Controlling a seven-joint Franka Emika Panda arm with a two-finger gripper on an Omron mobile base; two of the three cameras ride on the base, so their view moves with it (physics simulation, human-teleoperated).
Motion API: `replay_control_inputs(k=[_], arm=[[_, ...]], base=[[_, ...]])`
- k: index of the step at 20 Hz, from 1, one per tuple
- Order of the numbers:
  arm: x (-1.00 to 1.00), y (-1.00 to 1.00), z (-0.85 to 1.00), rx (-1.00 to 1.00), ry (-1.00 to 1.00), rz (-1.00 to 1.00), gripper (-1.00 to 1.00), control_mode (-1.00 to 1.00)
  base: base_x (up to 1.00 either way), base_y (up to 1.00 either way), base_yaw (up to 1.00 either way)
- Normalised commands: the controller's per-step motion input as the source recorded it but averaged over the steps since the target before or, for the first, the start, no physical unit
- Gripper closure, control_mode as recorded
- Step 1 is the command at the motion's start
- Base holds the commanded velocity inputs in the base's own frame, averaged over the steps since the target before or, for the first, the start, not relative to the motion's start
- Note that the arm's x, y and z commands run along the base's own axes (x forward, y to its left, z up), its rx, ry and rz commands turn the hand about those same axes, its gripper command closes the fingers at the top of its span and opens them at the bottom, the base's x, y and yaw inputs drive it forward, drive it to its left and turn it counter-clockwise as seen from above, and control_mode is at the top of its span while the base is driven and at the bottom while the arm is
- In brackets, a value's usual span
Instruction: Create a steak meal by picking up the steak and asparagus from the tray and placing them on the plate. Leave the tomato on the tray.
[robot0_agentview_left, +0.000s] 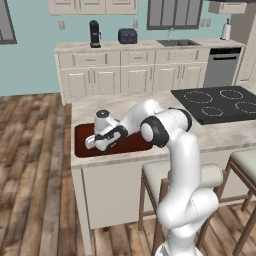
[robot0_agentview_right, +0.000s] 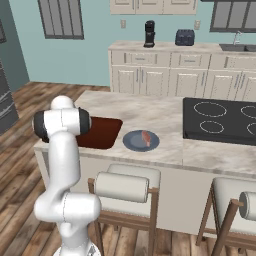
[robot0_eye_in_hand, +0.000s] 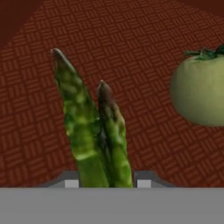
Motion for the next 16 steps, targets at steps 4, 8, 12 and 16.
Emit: replay_control_inputs(k=[4,8,12,16], arm=[[0.00,0.00,0.00,0.00,0.00,0.00,1.00,-1.00],[-0.15,0.00,0.15,0.00,0.00,0.01,1.00,-1.00],[-0.42,0.00,0.87,0.00,-0.06,0.03,1.00,-1.00],[-0.48,0.00,1.00,0.00,-0.07,0.02,1.00,-1.00]], base=[[0.00,0.00,0.00],[0.00,0.00,0.00],[0.00,0.00,0.00],[0.00,0.00,0.00]])
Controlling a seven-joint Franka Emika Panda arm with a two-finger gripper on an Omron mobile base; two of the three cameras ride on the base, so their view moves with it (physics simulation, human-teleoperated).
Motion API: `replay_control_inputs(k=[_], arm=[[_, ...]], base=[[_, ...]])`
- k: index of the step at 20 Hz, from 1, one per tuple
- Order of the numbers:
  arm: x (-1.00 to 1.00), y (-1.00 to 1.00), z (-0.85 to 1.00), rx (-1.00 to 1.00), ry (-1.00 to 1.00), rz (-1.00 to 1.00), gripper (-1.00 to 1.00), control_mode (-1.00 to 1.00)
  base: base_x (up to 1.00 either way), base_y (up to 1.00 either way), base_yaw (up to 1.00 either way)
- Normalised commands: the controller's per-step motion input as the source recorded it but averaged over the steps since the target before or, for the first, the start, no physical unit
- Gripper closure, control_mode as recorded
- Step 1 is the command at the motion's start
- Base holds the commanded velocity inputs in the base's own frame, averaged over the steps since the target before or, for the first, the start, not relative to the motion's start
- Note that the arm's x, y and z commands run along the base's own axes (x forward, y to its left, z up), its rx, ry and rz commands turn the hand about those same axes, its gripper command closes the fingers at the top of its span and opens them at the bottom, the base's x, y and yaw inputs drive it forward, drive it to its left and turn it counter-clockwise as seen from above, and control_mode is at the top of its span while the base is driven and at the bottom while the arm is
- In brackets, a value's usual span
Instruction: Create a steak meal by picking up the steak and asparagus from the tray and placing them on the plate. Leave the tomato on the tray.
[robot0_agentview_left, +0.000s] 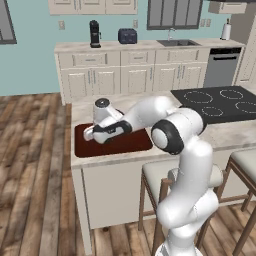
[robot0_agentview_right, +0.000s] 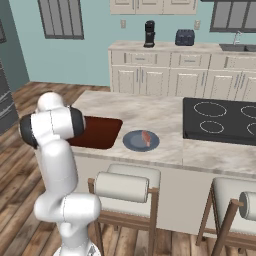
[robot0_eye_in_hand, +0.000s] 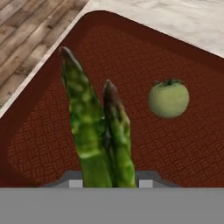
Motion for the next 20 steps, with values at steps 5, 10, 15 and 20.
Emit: replay_control_inputs(k=[5,10,15,20], arm=[[-0.36,-0.23,0.68,0.00,-0.08,0.00,1.00,-1.00],[-0.41,-0.65,0.14,0.00,-0.12,-0.09,1.00,-1.00],[-0.09,-0.80,0.13,0.00,-0.13,-0.16,1.00,-1.00],[0.00,-0.83,0.32,0.00,-0.17,-0.15,1.00,-1.00]], base=[[0.00,0.00,0.00],[0.00,0.00,0.00],[0.00,0.00,0.00],[0.00,0.00,0.00]])
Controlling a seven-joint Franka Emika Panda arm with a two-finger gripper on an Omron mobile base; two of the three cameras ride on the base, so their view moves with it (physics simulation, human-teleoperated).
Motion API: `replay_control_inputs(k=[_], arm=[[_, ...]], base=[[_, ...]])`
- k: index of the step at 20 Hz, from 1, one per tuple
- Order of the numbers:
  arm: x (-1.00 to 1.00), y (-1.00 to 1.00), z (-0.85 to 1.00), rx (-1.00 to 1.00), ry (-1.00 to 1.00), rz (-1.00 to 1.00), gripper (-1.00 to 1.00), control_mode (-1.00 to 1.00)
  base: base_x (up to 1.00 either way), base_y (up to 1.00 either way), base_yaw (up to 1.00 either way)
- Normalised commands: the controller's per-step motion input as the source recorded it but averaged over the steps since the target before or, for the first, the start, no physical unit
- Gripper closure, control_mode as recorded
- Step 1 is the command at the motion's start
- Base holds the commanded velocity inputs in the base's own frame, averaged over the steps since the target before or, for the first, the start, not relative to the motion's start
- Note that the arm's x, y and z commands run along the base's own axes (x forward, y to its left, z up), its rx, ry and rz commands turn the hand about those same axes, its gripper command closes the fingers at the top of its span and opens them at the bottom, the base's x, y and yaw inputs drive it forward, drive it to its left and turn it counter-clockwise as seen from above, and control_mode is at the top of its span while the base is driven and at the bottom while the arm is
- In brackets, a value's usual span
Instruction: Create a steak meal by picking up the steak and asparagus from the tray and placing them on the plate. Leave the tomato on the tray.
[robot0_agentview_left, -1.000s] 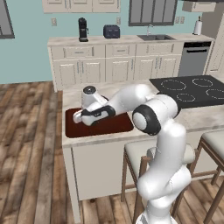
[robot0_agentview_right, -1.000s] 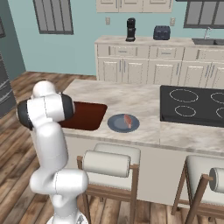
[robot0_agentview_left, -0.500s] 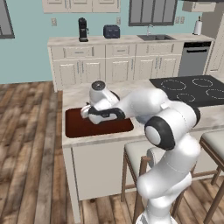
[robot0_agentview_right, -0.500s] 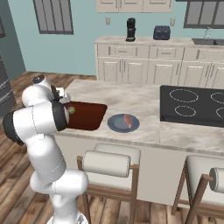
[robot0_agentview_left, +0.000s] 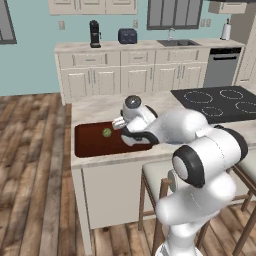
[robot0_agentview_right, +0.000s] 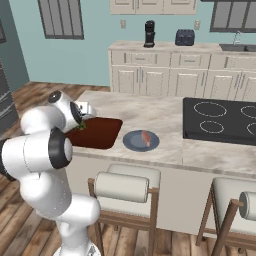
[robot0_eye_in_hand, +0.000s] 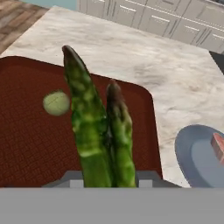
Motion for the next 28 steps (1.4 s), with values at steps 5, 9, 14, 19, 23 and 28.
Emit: replay_control_inputs(k=[5,9,14,19,23,28], arm=[[0.00,-0.81,0.28,0.00,-0.10,-0.13,1.00,-1.00],[0.00,-0.90,0.07,0.01,-0.01,-0.11,1.00,-1.00],[-0.03,-0.90,0.00,0.04,0.00,-0.01,1.00,-1.00],[0.00,-0.71,0.00,0.04,0.06,0.00,1.00,-1.00],[-0.01,-0.50,0.00,0.02,0.10,0.04,1.00,-1.00],[0.00,-0.33,0.00,0.00,0.10,0.08,1.00,-1.00]], base=[[0.00,0.00,0.00],[0.00,0.00,0.00],[0.00,0.00,0.00],[0.00,0.00,0.00],[0.00,0.00,0.00],[0.00,0.00,0.00]])
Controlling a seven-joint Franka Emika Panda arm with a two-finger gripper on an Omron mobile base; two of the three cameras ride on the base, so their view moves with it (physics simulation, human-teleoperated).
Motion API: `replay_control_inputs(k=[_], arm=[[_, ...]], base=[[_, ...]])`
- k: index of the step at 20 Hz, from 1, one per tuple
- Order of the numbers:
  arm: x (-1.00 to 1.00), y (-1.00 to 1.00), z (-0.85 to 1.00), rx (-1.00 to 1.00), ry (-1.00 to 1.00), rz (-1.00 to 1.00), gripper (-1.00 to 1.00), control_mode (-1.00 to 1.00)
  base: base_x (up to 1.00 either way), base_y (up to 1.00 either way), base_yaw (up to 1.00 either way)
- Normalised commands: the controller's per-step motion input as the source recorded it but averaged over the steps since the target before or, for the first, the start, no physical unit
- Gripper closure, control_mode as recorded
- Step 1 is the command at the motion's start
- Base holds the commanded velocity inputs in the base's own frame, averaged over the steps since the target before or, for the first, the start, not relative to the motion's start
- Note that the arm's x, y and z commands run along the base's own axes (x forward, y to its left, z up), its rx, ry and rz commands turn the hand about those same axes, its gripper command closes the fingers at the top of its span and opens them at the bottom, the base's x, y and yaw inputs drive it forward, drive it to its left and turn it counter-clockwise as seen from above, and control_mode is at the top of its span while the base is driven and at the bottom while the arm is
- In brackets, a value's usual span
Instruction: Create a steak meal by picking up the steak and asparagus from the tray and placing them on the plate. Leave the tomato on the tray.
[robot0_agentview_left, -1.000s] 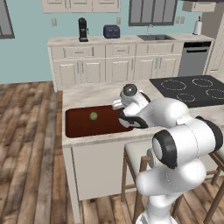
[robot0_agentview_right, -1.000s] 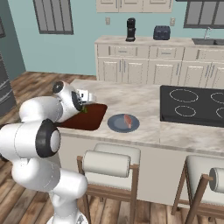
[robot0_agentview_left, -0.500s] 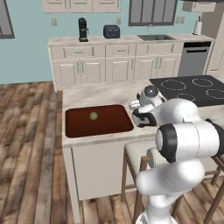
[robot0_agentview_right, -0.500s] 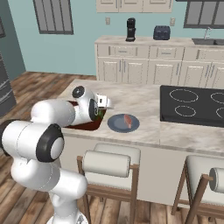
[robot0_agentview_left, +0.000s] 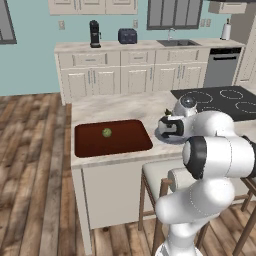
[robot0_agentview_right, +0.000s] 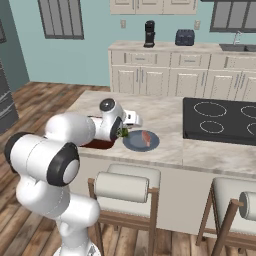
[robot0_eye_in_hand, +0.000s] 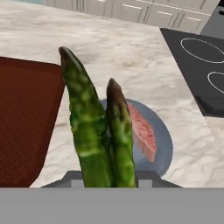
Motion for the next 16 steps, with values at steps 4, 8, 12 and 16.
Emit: replay_control_inputs(k=[4,8,12,16], arm=[[0.00,-0.08,-0.16,0.00,0.07,0.09,1.00,-1.00],[0.01,0.00,-0.40,0.00,0.02,0.06,1.00,-1.00],[0.09,0.00,-0.43,0.00,0.00,0.04,1.00,-1.00],[0.16,-0.01,-0.33,0.00,0.01,0.02,1.00,-1.00]], base=[[0.00,0.00,0.00],[0.00,0.00,0.00],[0.00,0.00,0.00],[0.00,0.00,0.00]])
